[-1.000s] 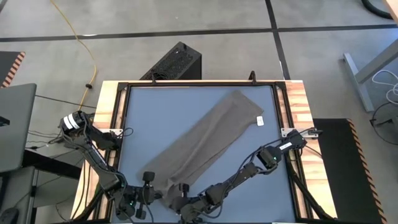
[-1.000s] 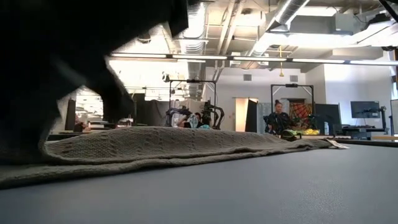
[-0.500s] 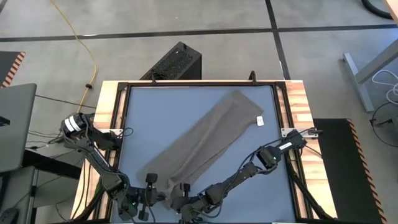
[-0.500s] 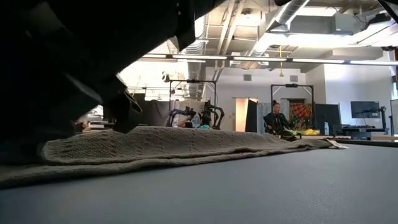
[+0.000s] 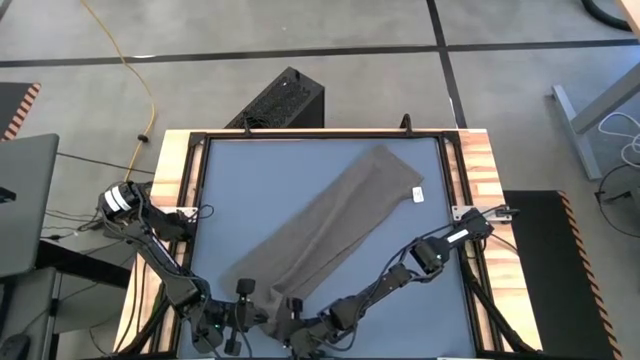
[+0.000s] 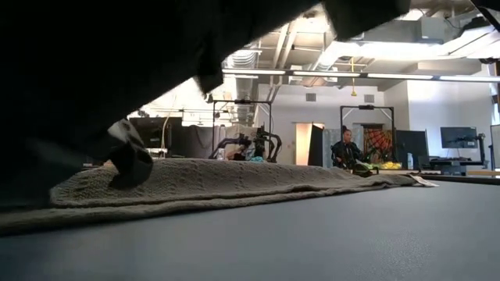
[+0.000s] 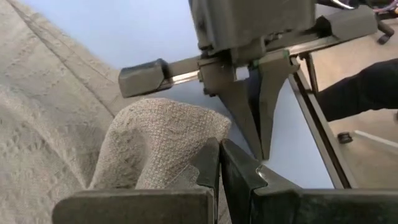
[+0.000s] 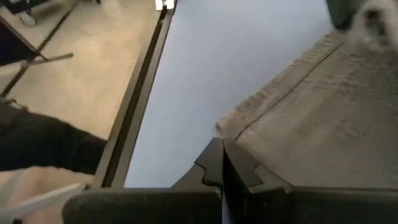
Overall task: Roll towel
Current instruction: Roll the gray towel
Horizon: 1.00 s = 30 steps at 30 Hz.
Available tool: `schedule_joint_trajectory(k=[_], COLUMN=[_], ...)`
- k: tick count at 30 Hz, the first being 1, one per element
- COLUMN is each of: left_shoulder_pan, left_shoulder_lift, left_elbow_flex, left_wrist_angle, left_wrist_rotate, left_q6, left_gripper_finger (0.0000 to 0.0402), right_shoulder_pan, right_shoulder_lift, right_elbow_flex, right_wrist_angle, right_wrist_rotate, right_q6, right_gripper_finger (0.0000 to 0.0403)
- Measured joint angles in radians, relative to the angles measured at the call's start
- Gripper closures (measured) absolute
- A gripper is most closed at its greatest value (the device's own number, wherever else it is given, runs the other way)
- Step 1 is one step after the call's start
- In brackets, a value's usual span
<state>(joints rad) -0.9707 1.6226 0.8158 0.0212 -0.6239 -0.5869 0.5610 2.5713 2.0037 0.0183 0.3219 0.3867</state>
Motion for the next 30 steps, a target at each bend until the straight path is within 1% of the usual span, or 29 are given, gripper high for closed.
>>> schedule_joint_trajectory(k=[4, 9, 12, 18, 22, 30], left_shoulder_pan=[0.0, -0.004, -0.004, -0.007, -0.009, -0.013], left_shoulder_lift=[0.0, 0.0, 0.024, 0.112, 0.135, 0.148], left_elbow_flex=[0.0, 0.0, 0.001, 0.001, 0.001, 0.0], left_wrist_angle=[-0.003, -0.003, 0.006, 0.08, 0.111, 0.129], left_wrist_rotate=[0.0, 0.007, 0.007, 0.031, 0.078, 0.102], left_q6=[-0.007, -0.011, -0.022, -0.023, -0.03, -0.038], left_gripper_finger=[0.0401, 0.0401, 0.0401, 0.0401, 0.0401, 0.0401], right_shoulder_pan=[0.001, -0.004, -0.011, -0.011, -0.011, -0.012], right_shoulder_lift=[-0.033, -0.031, -0.032, -0.029, -0.031, -0.032], right_elbow_flex=[0.001, 0.0, 0.001, -0.014, -0.028, -0.04], right_wrist_angle=[-0.045, -0.074, -0.111, -0.131, -0.122, -0.076], right_wrist_rotate=[0.047, 0.106, 0.135, 0.119, 0.076, 0.075], right_q6=[-0.003, 0.003, 0.034, 0.085, 0.132, 0.14], right_gripper_finger=[0.0385, 0.0385, 0.0385, 0.0385, 0.0385, 0.0385])
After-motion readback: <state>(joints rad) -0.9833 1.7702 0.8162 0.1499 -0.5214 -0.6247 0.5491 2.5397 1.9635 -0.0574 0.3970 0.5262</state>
